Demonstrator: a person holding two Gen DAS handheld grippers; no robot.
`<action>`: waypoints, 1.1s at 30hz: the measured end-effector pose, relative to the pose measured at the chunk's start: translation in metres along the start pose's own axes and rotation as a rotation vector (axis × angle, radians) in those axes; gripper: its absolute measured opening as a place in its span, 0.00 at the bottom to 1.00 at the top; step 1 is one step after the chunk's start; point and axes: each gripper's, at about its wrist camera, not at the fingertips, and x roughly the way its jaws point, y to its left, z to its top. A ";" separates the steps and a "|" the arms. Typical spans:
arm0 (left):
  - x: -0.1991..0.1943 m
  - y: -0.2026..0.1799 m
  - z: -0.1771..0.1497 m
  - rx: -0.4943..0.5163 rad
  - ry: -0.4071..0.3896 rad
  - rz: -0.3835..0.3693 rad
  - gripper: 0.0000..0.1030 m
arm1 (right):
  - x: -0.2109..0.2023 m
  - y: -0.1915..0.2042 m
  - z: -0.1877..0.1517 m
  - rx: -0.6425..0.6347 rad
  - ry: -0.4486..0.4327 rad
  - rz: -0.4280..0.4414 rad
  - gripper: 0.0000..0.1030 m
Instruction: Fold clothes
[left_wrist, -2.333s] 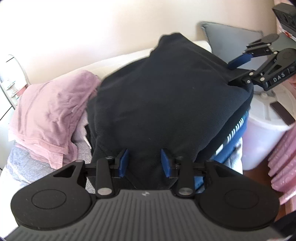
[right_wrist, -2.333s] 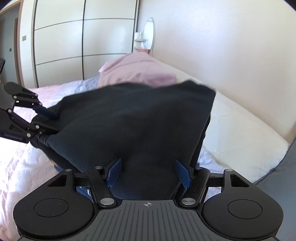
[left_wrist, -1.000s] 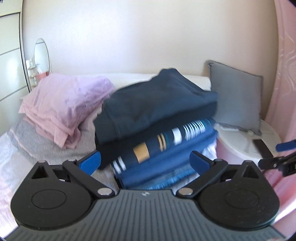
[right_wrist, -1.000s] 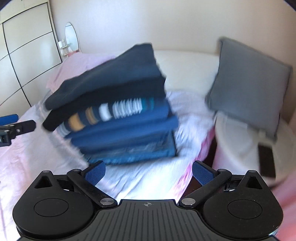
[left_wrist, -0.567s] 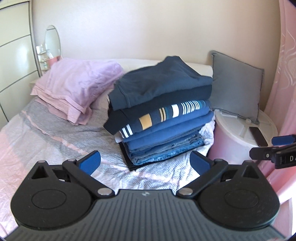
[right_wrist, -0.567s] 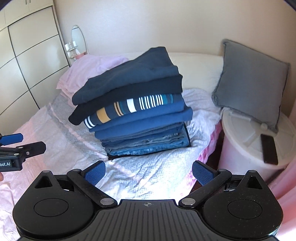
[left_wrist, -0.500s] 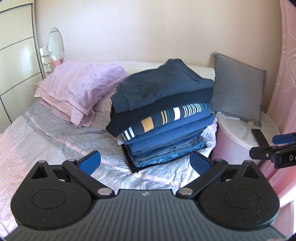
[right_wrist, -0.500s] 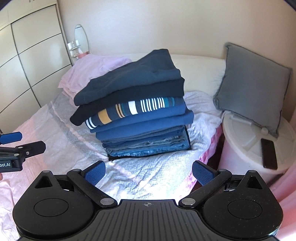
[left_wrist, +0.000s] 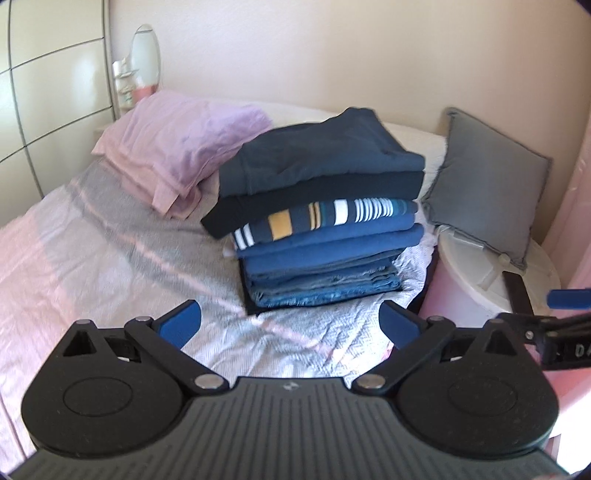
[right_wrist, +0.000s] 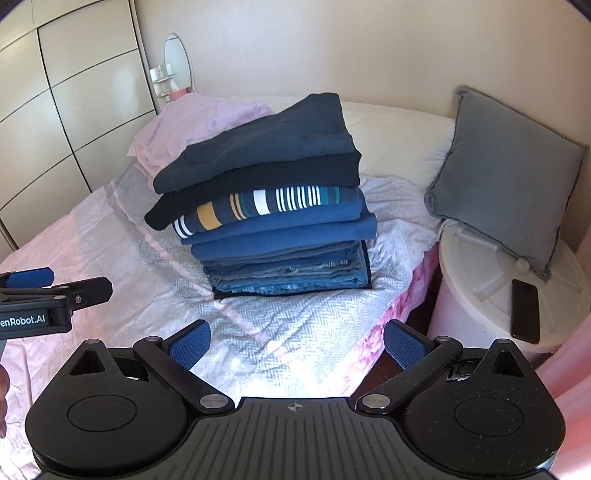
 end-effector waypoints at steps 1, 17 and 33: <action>0.000 -0.002 -0.001 -0.001 0.003 0.008 0.98 | -0.001 -0.002 -0.001 -0.001 0.004 -0.001 0.99; 0.011 -0.017 -0.002 -0.008 0.025 0.070 0.98 | 0.001 -0.006 -0.003 -0.069 -0.004 -0.007 0.99; 0.023 -0.019 -0.008 -0.007 0.056 0.070 0.98 | 0.017 0.005 -0.006 -0.107 0.029 0.003 0.99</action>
